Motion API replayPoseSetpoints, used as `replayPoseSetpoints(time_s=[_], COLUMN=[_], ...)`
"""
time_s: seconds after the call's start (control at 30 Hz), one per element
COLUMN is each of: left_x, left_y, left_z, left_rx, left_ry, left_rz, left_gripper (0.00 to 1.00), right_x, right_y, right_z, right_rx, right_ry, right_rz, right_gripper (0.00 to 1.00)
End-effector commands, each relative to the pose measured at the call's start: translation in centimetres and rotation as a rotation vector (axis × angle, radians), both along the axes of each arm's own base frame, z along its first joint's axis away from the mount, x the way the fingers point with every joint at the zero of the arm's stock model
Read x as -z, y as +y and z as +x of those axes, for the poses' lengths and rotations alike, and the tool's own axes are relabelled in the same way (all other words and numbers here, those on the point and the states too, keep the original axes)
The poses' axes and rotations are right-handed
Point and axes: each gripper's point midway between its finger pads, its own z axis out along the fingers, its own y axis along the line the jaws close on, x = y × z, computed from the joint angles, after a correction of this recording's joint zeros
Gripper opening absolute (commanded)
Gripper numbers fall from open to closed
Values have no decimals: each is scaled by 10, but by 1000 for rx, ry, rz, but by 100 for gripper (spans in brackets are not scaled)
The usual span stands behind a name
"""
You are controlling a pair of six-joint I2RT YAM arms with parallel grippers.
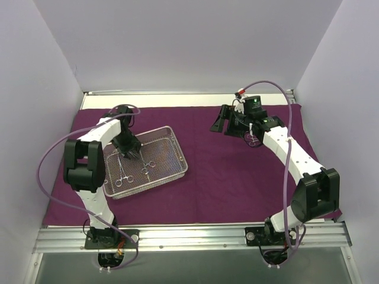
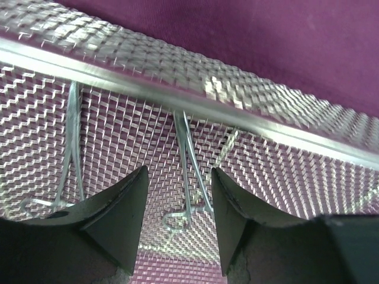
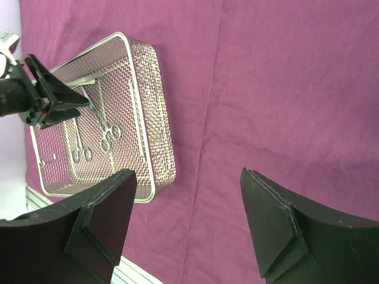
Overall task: Open and lay out the surgical kit
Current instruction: Pick up the medical item from the container.
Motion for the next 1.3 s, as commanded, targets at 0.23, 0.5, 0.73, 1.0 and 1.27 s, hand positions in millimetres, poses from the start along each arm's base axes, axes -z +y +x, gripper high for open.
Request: replayPoseSetpoints(time_s=[0.23, 0.5, 0.73, 1.0, 1.27], left_x=[21, 51, 52, 3, -73], left_y=[0, 0, 0, -13, -50], left_z=[12, -4, -8, -16, -13], left_rx=[-16, -26, -16, 69, 369], left_ry=[-8, 71, 68, 13, -126], left_rz=[23, 30, 17, -57, -137], left_gripper=[55, 37, 12, 2, 2], right_x=[-11, -18, -20, -19, -24], right_y=[-13, -16, -16, -14, 3], right_z=[-1, 1, 2, 9, 15], right_rx=[8, 15, 20, 14, -37], right_ry=[-36, -60, -64, -52, -39], right_rz=[10, -6, -7, -18, 21], right_gripper=[72, 72, 72, 72, 69])
